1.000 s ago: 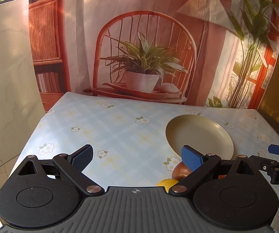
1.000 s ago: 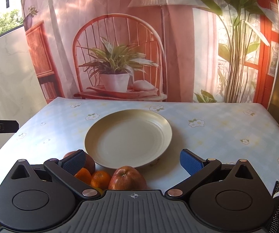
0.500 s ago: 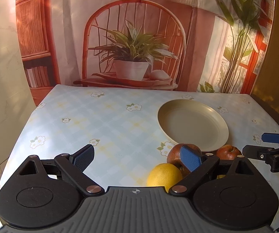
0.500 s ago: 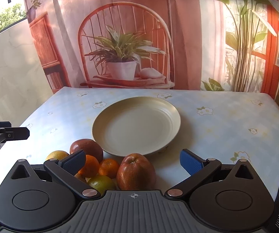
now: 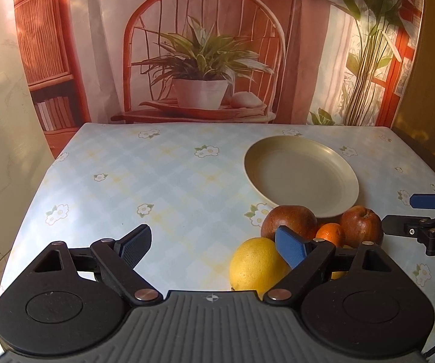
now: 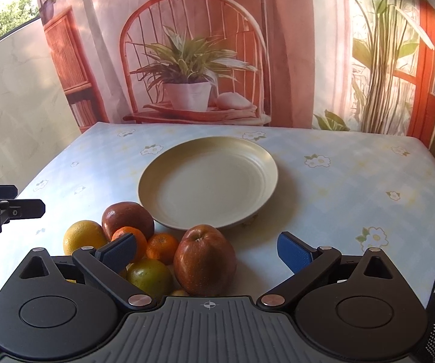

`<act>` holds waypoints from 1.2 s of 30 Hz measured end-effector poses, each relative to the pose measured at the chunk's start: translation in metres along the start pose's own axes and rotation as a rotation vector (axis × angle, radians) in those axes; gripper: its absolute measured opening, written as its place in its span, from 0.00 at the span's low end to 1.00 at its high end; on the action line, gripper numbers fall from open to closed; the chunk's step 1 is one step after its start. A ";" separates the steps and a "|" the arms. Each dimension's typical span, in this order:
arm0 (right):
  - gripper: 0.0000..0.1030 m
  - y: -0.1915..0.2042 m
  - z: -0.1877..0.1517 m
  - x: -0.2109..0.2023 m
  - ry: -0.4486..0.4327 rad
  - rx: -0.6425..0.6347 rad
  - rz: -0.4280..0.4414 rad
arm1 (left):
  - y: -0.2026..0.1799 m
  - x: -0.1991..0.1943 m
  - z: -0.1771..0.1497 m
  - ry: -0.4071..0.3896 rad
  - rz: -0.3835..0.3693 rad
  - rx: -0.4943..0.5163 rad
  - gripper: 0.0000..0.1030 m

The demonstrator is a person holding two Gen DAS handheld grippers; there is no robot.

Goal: Organize fruits
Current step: 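Move both tools forward toward the fruit pile beside the cream plate, then lower the left tool over a small brown fruit while the right tool approaches a green lime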

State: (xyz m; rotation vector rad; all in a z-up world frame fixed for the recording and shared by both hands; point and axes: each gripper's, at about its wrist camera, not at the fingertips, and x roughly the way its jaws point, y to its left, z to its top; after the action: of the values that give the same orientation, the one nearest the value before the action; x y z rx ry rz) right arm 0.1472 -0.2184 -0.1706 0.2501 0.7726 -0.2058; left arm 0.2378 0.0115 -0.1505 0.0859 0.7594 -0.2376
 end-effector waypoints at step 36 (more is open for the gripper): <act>0.52 0.032 -0.039 -0.002 0.163 -0.028 0.131 | -0.020 -0.018 -0.021 0.039 -0.075 0.018 0.85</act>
State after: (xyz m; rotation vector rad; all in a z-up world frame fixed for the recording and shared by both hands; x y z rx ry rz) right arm 0.1290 -0.1763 -0.1915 0.2926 0.9164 -0.0512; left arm 0.2061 -0.0008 -0.1535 0.0789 0.8007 -0.3147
